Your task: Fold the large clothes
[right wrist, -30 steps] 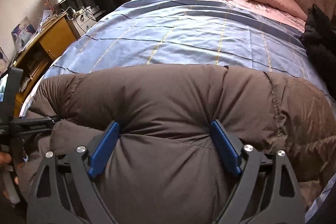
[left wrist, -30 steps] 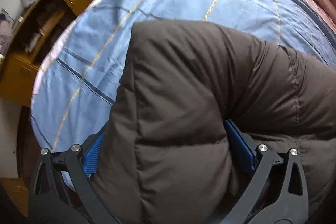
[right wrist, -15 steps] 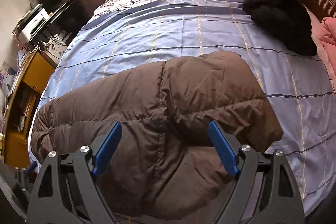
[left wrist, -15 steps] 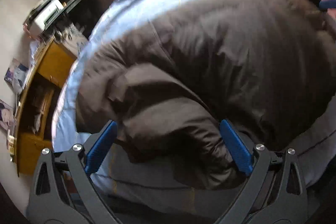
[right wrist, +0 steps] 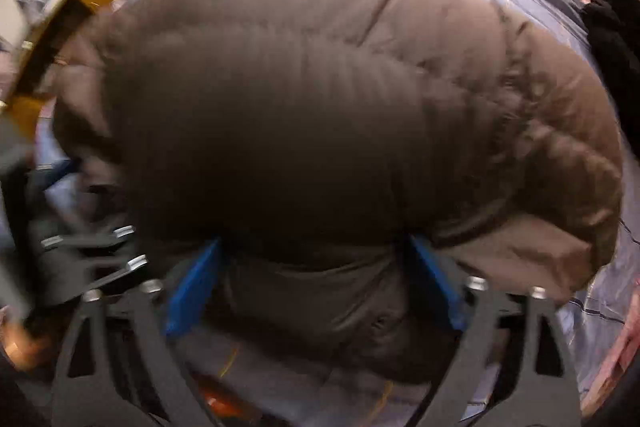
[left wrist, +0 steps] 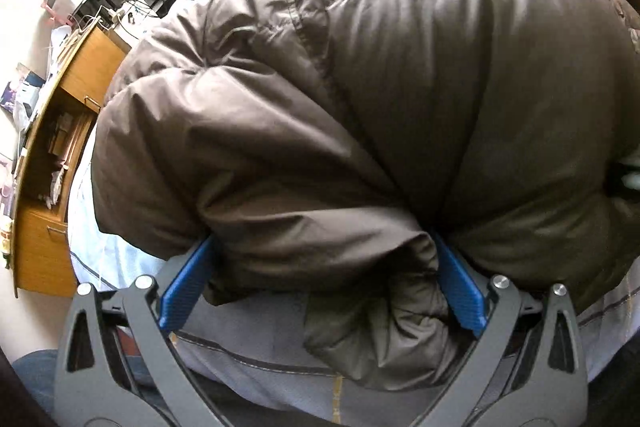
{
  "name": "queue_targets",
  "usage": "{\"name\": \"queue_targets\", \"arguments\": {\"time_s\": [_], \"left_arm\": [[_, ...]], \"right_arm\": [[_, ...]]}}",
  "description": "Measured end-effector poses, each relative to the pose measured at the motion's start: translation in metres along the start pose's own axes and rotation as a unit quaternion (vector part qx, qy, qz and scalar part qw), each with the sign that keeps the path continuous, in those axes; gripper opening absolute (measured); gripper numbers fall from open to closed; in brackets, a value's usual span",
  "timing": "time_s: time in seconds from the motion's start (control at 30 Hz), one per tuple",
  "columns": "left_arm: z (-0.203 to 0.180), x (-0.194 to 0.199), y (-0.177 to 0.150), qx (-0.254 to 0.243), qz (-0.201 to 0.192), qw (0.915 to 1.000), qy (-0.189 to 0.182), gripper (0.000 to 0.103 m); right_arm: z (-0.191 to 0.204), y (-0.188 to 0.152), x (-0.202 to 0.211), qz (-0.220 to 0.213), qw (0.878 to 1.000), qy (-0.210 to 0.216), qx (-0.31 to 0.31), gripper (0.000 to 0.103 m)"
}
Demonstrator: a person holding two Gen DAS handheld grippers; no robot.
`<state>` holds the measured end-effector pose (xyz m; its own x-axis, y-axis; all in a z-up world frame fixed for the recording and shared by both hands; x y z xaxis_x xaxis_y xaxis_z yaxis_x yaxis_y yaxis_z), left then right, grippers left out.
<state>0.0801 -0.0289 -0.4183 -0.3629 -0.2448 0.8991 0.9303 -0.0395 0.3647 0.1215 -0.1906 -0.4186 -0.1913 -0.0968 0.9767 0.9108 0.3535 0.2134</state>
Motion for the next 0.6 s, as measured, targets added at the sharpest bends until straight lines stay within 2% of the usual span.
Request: {"name": "queue_targets", "arguments": {"time_s": [0.07,0.2,0.27,0.33,0.37,0.43,0.5,0.53,0.6], "left_arm": [[0.002,-0.004,-0.001,0.004,0.002,1.0,0.0,0.101],[0.007,-0.008,0.001,0.013,0.006,0.9998,-0.012,0.101],[0.013,-0.001,0.004,0.02,-0.004,0.9995,-0.023,0.101],[0.018,0.012,0.005,0.029,-0.02,0.9985,-0.041,0.1],[0.021,0.027,0.009,0.036,-0.041,0.9971,-0.055,0.1],[0.023,0.06,0.021,0.041,-0.088,0.9919,-0.082,0.1],[0.021,0.084,0.033,0.034,-0.125,0.9873,-0.093,0.101],[0.018,0.098,0.043,0.025,-0.148,0.9839,-0.098,0.101],[0.01,0.107,0.056,0.011,-0.169,0.9805,-0.101,0.101]], "right_arm": [[0.002,0.003,-0.007,-0.003,1.0,-0.01,-0.003,0.102],[0.001,0.005,-0.011,-0.01,1.0,0.001,-0.01,0.102],[0.001,0.004,-0.005,-0.015,1.0,0.001,-0.007,0.102],[0.0,0.003,0.017,-0.025,1.0,0.015,-0.013,0.097],[-0.002,0.003,0.03,-0.038,0.999,0.022,-0.016,0.097],[-0.009,0.012,0.07,-0.103,0.994,0.039,-0.02,0.097],[-0.027,0.02,0.1,-0.163,0.985,0.033,-0.043,0.097],[-0.035,0.021,0.105,-0.178,0.982,0.031,-0.057,0.097],[-0.058,0.024,0.106,-0.194,0.974,0.025,-0.111,0.097]]}}
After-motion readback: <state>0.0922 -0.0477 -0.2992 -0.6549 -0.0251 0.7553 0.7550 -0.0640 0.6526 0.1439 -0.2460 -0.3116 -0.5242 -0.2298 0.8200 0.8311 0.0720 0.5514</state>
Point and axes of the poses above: each gripper's, at about its wrist camera, not at the fingertips, and x roughly against the way its jaws point, z to its left, y to its top, the point moved 9 cm from there along -x, roughly the way its jaws point, and after that the axes turned 1 degree about -z, right-handed, at the moved point
